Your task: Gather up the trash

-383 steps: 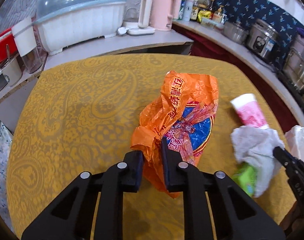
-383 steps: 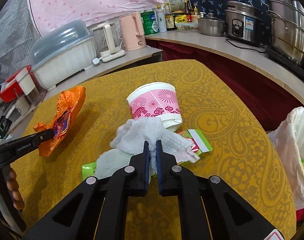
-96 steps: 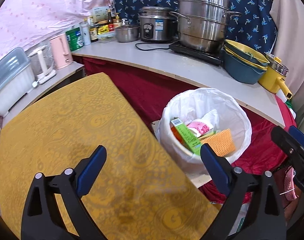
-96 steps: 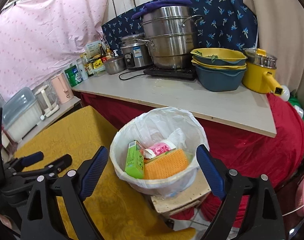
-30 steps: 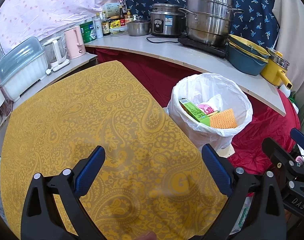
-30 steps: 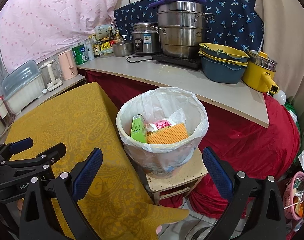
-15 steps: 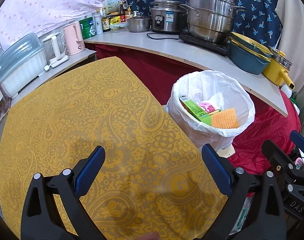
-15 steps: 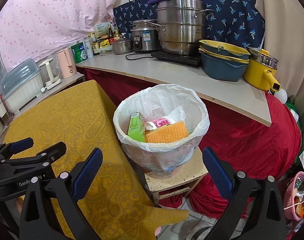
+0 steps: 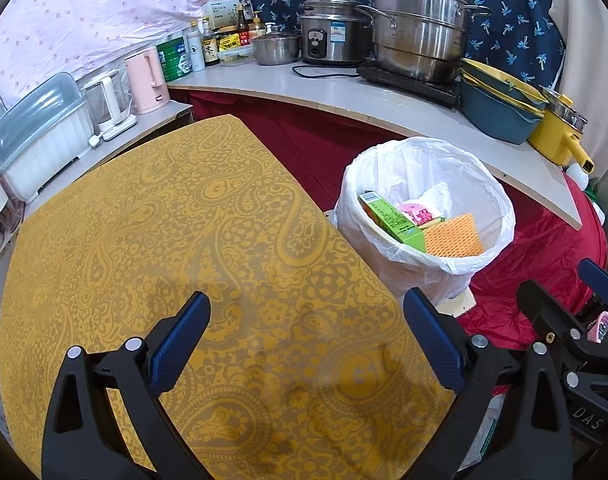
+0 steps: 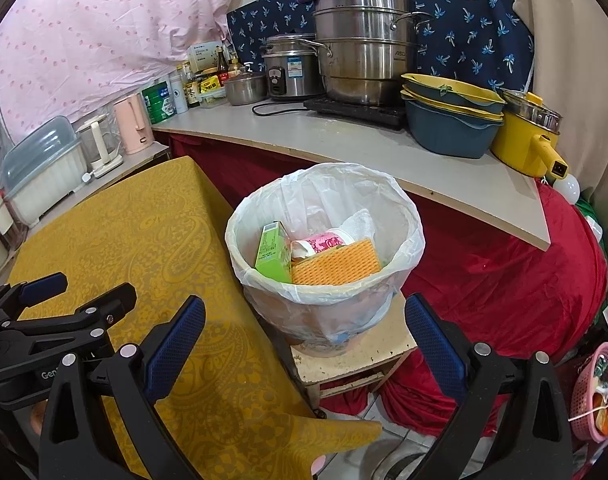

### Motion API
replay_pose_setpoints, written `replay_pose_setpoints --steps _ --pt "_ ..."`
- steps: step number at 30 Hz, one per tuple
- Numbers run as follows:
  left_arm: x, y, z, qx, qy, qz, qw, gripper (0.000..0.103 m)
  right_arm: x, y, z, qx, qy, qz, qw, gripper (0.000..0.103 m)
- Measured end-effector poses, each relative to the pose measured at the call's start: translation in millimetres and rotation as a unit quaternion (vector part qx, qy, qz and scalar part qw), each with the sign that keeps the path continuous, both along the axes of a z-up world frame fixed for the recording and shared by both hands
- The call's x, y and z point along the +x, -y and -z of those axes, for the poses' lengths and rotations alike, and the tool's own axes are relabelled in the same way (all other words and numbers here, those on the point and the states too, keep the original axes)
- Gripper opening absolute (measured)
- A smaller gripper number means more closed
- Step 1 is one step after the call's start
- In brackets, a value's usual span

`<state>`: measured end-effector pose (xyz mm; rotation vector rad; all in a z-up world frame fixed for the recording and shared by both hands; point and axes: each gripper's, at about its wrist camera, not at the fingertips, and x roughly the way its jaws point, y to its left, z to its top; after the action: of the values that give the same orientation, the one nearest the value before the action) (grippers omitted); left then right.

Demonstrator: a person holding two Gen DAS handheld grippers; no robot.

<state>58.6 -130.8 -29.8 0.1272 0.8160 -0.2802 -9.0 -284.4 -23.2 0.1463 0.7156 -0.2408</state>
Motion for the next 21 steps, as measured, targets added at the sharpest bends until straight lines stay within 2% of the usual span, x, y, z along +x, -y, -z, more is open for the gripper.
replay_pose_setpoints --steps 21 --pt "6.3 -3.7 7.8 0.011 -0.007 -0.018 0.9998 0.093 4.8 -1.9 6.8 0.0 -0.005 -0.004 1.0 0.096"
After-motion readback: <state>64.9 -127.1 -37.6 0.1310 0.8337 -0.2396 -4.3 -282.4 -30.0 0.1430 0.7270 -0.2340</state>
